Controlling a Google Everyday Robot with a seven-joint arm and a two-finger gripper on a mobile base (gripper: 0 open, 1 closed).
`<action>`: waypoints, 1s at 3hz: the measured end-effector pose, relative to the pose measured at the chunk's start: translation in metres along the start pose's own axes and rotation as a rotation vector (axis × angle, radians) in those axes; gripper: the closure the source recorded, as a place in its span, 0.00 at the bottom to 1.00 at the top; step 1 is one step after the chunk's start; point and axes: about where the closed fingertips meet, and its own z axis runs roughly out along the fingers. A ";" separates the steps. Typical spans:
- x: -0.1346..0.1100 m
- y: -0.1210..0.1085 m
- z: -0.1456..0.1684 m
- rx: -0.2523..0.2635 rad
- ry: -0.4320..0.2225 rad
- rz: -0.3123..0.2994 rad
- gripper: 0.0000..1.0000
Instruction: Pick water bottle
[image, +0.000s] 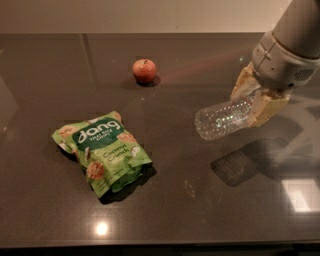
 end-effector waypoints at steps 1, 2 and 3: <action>0.002 -0.020 -0.034 0.045 -0.004 0.026 1.00; 0.003 -0.045 -0.063 0.130 -0.006 0.049 1.00; 0.003 -0.048 -0.063 0.142 -0.007 0.048 1.00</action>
Offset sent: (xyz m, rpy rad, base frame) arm 0.0243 -0.0192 0.0918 0.0315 -0.0525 -0.0966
